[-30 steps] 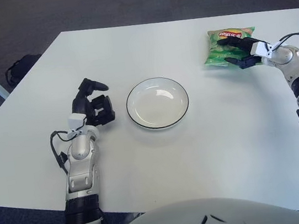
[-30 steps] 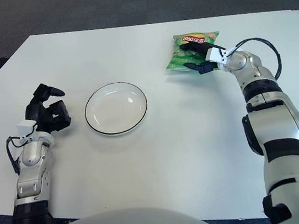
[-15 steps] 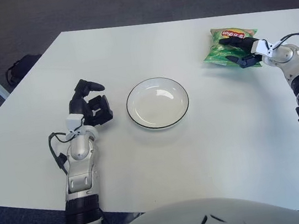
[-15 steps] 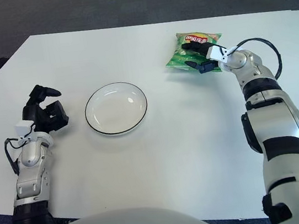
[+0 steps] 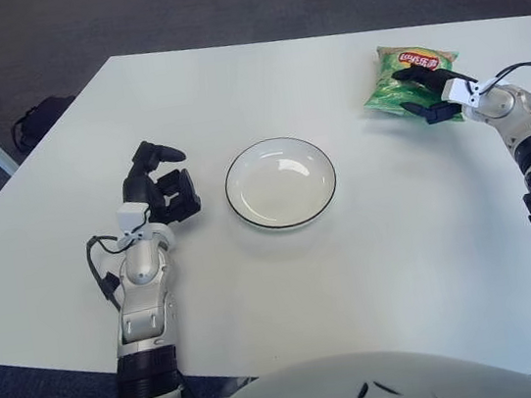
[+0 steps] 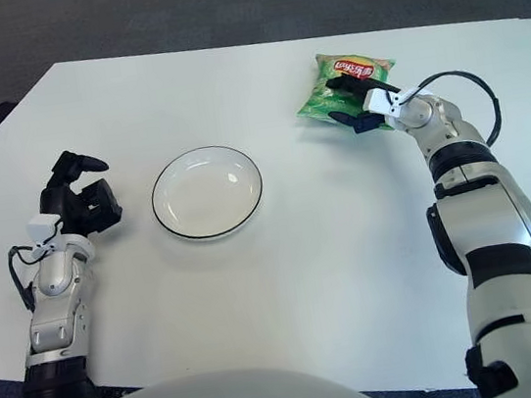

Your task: Put the snack into the plate.

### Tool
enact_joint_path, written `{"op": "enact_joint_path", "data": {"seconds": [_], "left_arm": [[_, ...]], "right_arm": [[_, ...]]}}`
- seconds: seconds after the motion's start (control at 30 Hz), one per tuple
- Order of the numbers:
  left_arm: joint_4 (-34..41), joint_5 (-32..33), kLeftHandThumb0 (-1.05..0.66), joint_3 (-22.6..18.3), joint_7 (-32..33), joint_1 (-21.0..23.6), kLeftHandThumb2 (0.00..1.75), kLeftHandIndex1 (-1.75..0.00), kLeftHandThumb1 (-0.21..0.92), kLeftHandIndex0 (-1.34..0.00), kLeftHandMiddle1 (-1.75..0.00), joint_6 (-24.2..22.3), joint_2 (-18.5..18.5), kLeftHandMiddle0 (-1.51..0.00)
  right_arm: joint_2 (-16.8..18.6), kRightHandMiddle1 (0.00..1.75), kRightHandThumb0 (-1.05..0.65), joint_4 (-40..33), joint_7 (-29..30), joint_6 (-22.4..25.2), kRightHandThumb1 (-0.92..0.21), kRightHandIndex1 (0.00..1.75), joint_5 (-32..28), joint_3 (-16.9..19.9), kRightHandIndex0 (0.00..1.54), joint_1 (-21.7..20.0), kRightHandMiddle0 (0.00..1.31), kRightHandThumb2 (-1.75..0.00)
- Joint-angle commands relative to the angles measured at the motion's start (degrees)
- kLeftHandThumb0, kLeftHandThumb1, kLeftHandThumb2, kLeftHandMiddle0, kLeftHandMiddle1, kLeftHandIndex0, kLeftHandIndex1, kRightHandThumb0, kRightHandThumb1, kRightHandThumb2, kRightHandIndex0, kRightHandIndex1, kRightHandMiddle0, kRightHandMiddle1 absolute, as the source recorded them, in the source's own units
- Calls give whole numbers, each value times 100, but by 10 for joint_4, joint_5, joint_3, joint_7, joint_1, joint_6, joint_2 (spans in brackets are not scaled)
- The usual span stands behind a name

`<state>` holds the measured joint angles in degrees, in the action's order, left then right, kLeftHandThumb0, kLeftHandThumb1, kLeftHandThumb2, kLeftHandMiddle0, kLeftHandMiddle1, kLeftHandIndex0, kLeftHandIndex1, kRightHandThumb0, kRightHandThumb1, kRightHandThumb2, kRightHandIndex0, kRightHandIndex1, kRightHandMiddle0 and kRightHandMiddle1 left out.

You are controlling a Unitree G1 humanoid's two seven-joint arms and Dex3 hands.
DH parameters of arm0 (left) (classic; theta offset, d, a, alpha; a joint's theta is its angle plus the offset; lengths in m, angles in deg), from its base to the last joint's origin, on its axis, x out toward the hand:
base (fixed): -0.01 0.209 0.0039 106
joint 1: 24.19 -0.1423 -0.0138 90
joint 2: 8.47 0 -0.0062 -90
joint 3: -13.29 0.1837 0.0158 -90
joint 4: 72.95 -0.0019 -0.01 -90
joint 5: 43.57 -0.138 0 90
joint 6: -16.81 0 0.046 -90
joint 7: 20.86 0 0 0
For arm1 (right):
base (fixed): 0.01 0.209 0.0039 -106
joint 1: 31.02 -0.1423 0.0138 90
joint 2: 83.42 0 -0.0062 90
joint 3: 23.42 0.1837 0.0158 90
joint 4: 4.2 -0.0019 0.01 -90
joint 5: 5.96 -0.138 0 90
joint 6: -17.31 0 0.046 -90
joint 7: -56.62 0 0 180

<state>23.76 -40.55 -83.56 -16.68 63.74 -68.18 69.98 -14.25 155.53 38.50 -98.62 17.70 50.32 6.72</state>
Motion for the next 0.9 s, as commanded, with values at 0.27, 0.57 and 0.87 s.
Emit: {"op": "enact_joint_path", "data": {"seconds": [0.27,0.57,0.87], "left_arm": [[-34,11,-45,1,-1,-35,122,-175,39,-55,-175,3,-23,-122],[-39,16,-45,0,-2,-32,119,-175,41,-53,-175,1,-23,-121],[-43,14,-45,2,-6,-30,119,-175,41,-53,-175,5,-22,-121]], "right_arm": [[-60,69,-84,-100,-138,-23,-92,4,-25,6,6,58,0,-74],[-122,73,-77,-331,-216,21,-92,6,-91,53,13,165,0,-68],[-161,81,-76,-543,-287,170,-92,9,-163,119,19,257,0,-64]]}}
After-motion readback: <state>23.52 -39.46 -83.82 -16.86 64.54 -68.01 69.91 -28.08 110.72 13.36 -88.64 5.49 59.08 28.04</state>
